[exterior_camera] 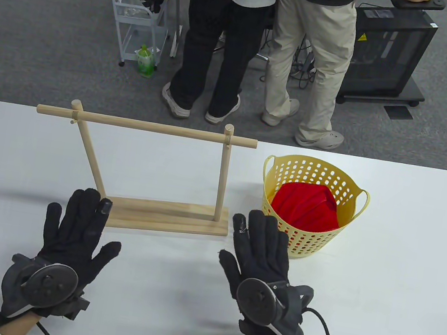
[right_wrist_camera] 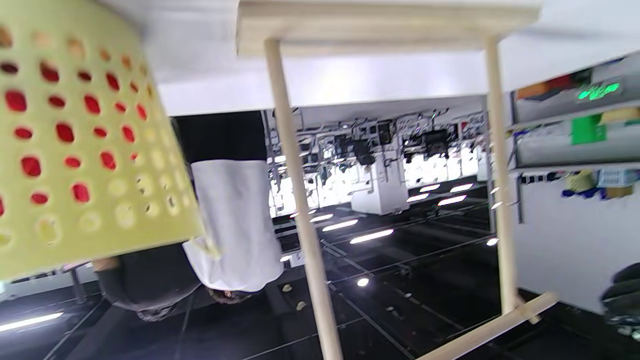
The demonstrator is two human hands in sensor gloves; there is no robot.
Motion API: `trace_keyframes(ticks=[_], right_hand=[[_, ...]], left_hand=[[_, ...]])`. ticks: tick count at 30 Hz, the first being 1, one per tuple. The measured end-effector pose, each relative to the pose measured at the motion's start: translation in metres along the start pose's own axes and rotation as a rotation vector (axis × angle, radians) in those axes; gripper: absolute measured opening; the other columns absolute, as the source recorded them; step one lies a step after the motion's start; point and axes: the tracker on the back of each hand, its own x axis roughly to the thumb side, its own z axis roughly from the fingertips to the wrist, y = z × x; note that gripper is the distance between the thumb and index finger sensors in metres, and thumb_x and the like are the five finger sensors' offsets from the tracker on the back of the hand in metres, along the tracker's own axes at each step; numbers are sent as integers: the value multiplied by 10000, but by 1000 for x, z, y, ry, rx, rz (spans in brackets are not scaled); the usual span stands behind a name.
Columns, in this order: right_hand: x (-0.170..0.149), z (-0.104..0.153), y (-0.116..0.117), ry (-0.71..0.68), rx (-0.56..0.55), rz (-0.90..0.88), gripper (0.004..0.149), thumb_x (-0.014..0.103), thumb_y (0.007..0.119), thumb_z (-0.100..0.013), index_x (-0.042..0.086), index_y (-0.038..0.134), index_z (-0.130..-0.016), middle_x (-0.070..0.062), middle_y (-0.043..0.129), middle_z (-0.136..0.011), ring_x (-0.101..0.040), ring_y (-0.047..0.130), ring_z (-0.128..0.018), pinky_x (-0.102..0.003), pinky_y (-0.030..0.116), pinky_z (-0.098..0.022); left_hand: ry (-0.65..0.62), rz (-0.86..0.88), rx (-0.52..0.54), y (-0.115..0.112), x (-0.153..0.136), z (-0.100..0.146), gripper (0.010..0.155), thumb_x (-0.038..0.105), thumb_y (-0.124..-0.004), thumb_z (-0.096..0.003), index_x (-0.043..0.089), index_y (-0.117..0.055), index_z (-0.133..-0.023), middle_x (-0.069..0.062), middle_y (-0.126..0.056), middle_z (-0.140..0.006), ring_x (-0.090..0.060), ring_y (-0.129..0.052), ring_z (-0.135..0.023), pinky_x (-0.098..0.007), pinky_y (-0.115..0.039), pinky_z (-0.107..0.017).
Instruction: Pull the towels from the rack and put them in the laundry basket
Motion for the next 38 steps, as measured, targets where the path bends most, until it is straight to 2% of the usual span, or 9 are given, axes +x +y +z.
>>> trace_keyframes(ticks=[5, 14, 21, 38], right_hand=[[13, 19, 29, -45, 47, 62, 692, 540, 467, -627, 244, 319, -1235, -83, 176, -1262, -347, 212, -1149, -487, 191, -837], [14, 40, 69, -22, 156, 45, 694, 537, 464, -626, 239, 307, -1232, -92, 161, -1255, -355, 201, -1141, -497, 190, -831], [11, 46, 82, -46, 197, 74, 691, 533, 453, -623, 239, 278, -1224, -89, 131, -1245, -352, 177, -1133, -495, 177, -825], [4, 48, 85, -25, 226, 49, 698, 536, 452, -619, 237, 260, -1220, -95, 116, -1238, -356, 166, -1126, -499, 171, -819]], left_hand=[[8, 14, -62, -22, -2, 23, 778, 651, -479, -623, 295, -230, -1268, 11, -158, -1346, -263, -155, -1245, -532, -67, -890], [-8, -7, -144, -49, -4, 38, 780, 643, -461, -616, 273, -219, -1259, -6, -154, -1334, -274, -158, -1232, -520, -86, -888], [12, -25, -267, -71, -14, 40, 772, 632, -442, -605, 276, -191, -1243, 3, -122, -1320, -262, -126, -1221, -502, -68, -882], [15, -12, -299, -77, -17, 39, 771, 632, -435, -601, 278, -179, -1236, 6, -111, -1314, -259, -116, -1216, -501, -62, -878]])
